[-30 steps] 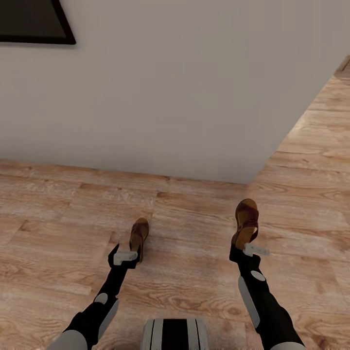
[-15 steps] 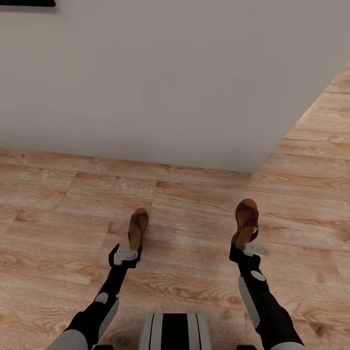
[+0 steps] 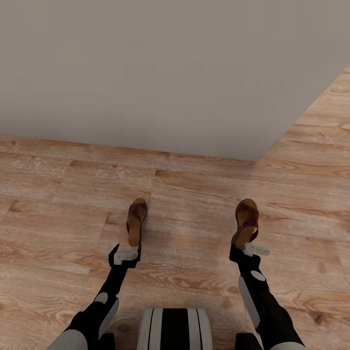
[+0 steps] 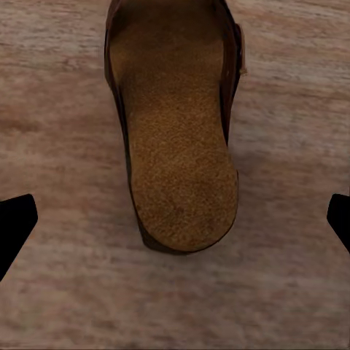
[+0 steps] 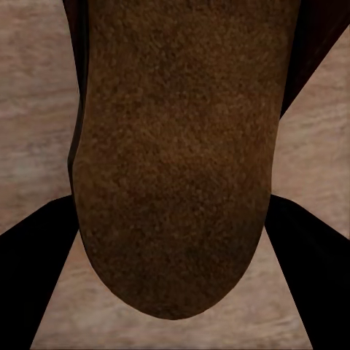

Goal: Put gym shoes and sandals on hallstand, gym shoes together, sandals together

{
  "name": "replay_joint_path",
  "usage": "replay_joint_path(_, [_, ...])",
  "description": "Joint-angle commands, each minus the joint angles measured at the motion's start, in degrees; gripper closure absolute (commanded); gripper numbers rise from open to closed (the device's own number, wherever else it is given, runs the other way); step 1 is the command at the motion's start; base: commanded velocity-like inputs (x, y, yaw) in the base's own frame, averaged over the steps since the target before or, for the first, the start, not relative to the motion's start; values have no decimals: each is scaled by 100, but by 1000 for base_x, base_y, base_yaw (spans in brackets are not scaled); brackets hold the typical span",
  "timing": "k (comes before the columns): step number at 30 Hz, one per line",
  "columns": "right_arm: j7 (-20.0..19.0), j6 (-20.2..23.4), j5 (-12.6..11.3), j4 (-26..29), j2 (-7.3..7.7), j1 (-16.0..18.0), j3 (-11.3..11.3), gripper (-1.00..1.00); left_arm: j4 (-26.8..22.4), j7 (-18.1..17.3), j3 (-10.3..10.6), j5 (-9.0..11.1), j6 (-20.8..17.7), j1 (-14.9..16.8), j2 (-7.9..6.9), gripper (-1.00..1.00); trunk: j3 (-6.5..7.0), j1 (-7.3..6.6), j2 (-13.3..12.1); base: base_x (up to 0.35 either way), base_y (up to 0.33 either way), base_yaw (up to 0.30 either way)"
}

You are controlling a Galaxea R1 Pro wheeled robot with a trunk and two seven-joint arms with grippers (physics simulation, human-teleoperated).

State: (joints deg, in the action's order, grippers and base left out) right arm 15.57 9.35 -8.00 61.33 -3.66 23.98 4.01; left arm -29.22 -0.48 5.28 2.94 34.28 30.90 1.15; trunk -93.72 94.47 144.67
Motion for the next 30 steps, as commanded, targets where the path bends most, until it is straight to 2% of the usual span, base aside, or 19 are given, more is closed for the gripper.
replay_joint_path(1, [16, 23, -34, 11, -3, 1, 3, 100, 4, -5, 17, 32, 18, 3, -2, -100, -35, 1, 3, 0, 0, 0])
replay_joint_path(23, [16, 20, -29, 11, -3, 1, 3, 100, -14, -3, 17, 25, 26, 3, -7, -100, -697, 58, 32, 0, 0, 0])
replay_joint_path(30, [16, 22, -28, 11, -3, 1, 3, 100, -14, -3, 17, 31, 34, 3, -10, -100, -719, 58, 32, 0, 0, 0])
